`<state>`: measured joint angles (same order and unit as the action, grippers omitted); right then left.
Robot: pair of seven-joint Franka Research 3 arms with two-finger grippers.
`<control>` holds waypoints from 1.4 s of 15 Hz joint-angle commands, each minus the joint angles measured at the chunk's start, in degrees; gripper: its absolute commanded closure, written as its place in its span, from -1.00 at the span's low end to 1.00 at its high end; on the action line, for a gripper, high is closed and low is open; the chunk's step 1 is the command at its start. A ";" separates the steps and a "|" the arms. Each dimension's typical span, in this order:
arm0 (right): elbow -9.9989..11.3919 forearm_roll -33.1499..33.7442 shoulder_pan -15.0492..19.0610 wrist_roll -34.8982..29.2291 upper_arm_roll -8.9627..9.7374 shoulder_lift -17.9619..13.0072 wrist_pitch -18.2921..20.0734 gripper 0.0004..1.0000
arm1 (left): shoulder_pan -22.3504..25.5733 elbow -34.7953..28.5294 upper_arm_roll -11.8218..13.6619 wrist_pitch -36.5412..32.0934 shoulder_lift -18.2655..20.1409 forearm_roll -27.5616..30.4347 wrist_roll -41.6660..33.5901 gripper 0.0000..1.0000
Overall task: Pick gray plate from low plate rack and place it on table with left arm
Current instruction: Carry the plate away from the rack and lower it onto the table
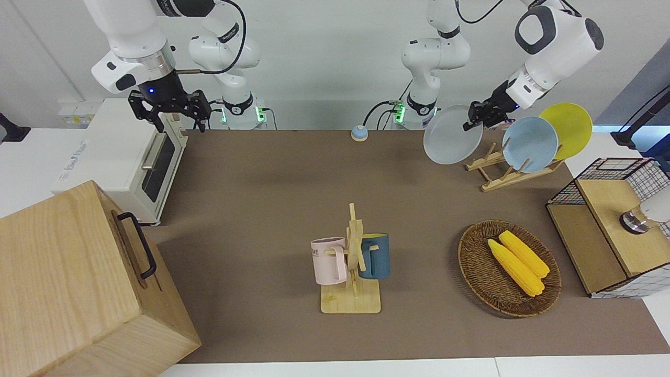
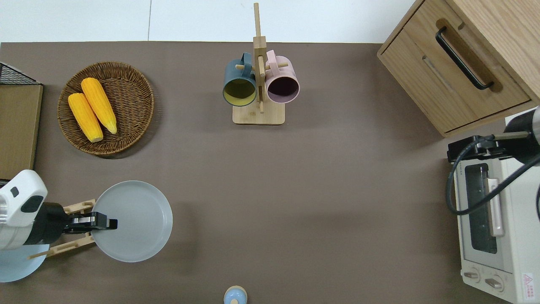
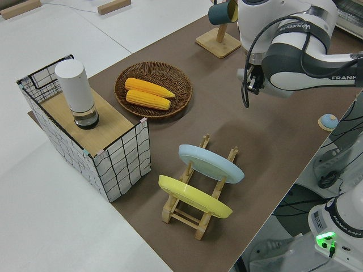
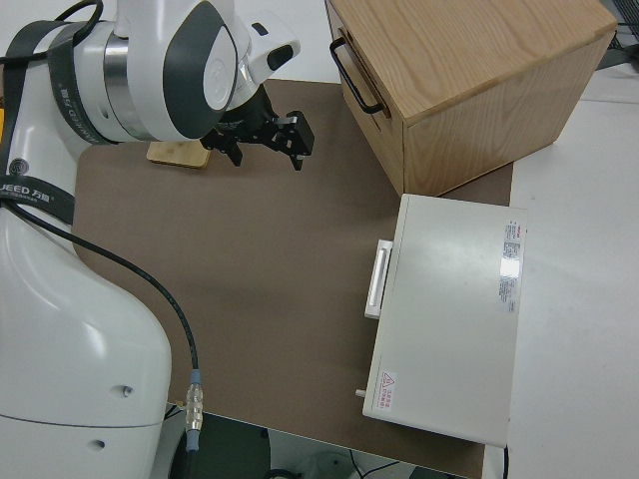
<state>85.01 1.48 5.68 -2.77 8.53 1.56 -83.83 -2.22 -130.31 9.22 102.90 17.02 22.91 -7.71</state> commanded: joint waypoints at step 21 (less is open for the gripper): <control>-0.29 -0.24 0.12 -0.22 0.17 0.11 0.34 -0.97 | -5.96 -17.09 0.27 18.82 -4.09 17.96 -19.43 1.00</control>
<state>85.01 1.48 5.68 -2.77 8.53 1.56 -83.83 -7.23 -146.71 9.06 119.87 14.67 38.58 -23.14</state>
